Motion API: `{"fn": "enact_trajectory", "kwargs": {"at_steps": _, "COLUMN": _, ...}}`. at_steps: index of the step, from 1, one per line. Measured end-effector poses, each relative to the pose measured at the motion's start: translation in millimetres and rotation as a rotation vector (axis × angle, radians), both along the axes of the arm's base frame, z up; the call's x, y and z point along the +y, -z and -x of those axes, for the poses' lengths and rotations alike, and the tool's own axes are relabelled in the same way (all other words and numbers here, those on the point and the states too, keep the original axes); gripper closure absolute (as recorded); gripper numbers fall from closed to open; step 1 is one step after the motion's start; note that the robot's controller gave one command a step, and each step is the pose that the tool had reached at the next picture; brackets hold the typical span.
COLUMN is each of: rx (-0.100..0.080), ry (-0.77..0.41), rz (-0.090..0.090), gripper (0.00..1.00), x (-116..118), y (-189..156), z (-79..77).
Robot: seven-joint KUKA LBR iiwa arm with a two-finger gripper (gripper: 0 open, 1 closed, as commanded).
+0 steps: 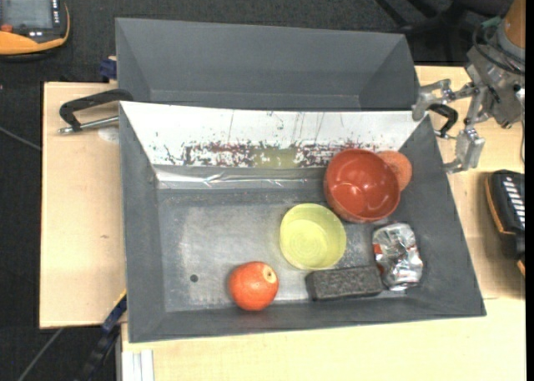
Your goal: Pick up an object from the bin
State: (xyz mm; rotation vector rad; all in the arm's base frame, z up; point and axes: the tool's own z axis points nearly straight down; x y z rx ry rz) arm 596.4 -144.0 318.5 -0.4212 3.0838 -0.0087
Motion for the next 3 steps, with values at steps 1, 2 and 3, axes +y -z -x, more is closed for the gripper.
{"fn": "enact_trajectory", "kwargs": {"at_steps": 1, "rx": 0.001, "ry": -0.349, "rz": 0.007, "gripper": 0.0, "x": 32.1, "y": 214.5, "z": 0.5}}
{"fn": "enact_trajectory", "kwargs": {"at_steps": 2, "rx": -0.001, "ry": -0.35, "rz": 0.01, "gripper": 1.0, "x": 31.0, "y": 212.3, "z": 0.1}}
{"fn": "enact_trajectory", "kwargs": {"at_steps": 3, "rx": -0.008, "ry": -0.578, "rz": 0.016, "gripper": 1.0, "x": 33.6, "y": 246.1, "z": 13.5}}
